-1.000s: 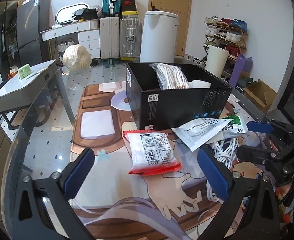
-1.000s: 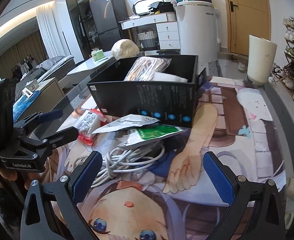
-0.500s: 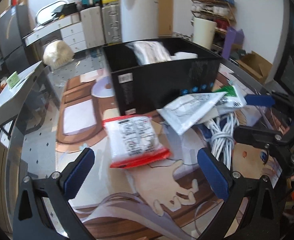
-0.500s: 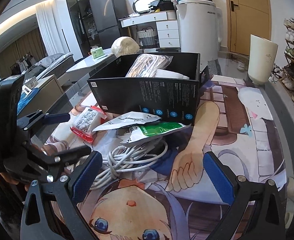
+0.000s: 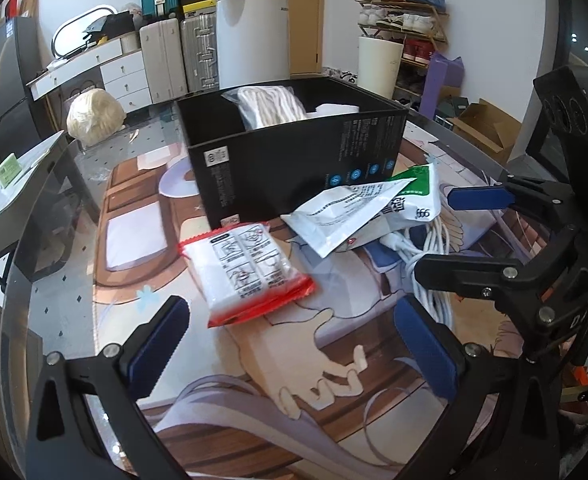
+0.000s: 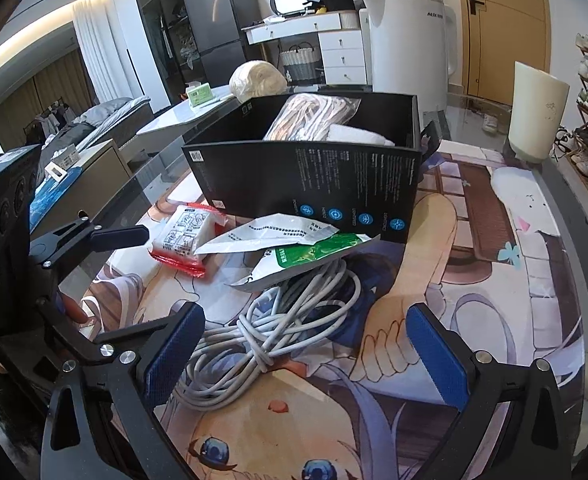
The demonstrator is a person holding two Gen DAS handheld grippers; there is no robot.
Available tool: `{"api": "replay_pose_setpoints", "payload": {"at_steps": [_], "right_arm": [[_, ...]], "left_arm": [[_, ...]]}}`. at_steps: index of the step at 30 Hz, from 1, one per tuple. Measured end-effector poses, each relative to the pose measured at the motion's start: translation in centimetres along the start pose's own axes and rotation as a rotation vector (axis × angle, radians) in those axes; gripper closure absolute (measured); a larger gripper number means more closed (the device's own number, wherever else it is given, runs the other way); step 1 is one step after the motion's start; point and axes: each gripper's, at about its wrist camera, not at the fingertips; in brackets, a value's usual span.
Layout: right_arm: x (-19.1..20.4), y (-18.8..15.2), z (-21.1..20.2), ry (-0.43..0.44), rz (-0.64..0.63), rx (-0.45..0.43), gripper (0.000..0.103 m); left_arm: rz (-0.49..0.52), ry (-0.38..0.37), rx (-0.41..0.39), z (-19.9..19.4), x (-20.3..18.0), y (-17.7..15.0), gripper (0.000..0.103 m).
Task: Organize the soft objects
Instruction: 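Withdraw both tools from the box toward the red-and-white packet, then grasp the red-and-white packet with the left tool while the right tool grasps the coiled white cable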
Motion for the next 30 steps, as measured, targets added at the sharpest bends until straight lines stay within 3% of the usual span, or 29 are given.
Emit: {"api": "replay_pose_setpoints", "payload": {"at_steps": [4,14,22,30], "right_arm": [[0.3,0.1,0.4,0.006,0.0,0.019,0.001],[0.6,0.2,0.8,0.008,-0.032,0.074,0.001],[-0.7,-0.3,0.3,-0.071,-0.109,0.091,0.001],[-2.7,-1.8,0.6,-0.103,-0.075,0.087,0.001]], "left_arm": [[-0.01,0.031,0.005,-0.2,0.6,-0.2,0.0],[-0.004,0.028,0.006,-0.3,0.9,-0.4,0.0],[-0.029,0.014,-0.003,-0.4,1.4,-0.3,0.0],[-0.046,0.029,0.002,-0.2,1.6,-0.2,0.0]]}}
Point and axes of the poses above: each gripper's, at about its wrist camera, not at the fingertips, and z roughly the way its jaws point, x to its left, y to its top, and after that the axes turned 14 degrees about -y, right-handed
